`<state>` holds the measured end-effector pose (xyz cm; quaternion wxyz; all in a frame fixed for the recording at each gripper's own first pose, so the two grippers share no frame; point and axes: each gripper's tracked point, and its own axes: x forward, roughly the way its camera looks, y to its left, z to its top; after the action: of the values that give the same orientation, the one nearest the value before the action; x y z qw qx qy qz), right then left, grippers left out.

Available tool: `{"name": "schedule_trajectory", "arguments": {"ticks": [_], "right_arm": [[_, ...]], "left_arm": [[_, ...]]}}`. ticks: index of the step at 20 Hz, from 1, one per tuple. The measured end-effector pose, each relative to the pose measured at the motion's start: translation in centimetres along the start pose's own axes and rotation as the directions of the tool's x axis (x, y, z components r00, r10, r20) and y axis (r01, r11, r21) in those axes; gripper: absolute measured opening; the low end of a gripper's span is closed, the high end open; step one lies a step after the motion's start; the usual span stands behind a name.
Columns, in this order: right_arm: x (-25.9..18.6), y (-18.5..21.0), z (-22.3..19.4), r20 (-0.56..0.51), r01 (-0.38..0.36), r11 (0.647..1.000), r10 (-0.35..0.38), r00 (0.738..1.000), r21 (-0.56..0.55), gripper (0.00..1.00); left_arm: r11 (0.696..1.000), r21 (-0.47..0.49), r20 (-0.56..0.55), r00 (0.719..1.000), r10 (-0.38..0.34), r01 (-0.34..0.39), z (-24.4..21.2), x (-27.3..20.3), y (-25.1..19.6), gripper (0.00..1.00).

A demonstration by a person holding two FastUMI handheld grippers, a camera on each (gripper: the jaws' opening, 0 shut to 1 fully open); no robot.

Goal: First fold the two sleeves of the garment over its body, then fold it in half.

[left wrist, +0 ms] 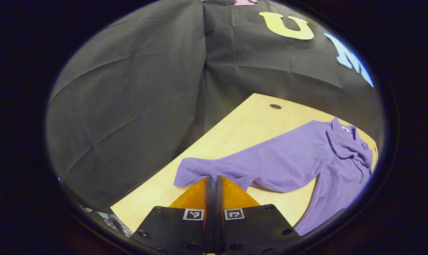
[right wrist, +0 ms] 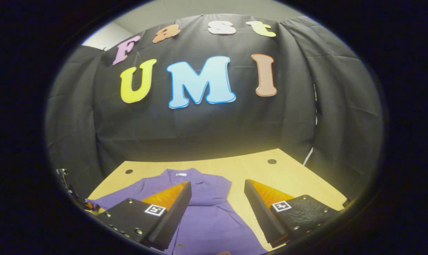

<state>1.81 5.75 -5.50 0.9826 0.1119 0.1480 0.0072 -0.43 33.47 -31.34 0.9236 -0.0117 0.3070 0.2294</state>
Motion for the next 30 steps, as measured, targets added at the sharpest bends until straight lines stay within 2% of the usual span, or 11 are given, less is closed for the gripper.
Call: {"name": "schedule_trajectory", "arguments": {"ticks": [4, 11, 18, 23, 30], "right_arm": [[-0.3, -2.3, -0.3, -0.006, 0.022, 1.000, -0.022, 1.000, 0.008, 0.93], [0.0, -3.8, 0.0, -0.007, -0.002, 1.000, 0.003, 1.000, 0.025, 0.93], [0.6, -5.2, 0.4, 0.000, -0.029, 1.000, 0.029, 1.000, -0.002, 0.93], [1.0, -5.9, 0.1, -0.015, -0.057, 0.998, 0.056, 0.998, -0.021, 0.93], [1.5, -8.1, -1.4, -0.055, -0.081, 0.996, 0.079, 0.995, -0.039, 0.93]], "left_arm": [[0.998, 0.033, 0.072, 0.996, -0.053, 0.051, 4.0, -1.2, -3.9, 0.07], [0.989, 0.063, 0.140, 0.980, -0.139, 0.131, 8.1, -4.0, -11.1, 0.07], [0.967, 0.086, 0.187, 0.950, -0.251, 0.238, 11.7, -6.7, -20.3, 0.07], [0.935, 0.130, 0.195, 0.916, -0.352, 0.331, 13.1, -8.5, -28.5, 0.07], [0.861, 0.228, 0.158, 0.855, -0.494, 0.456, 12.1, -11.0, -42.0, 0.07]]}}
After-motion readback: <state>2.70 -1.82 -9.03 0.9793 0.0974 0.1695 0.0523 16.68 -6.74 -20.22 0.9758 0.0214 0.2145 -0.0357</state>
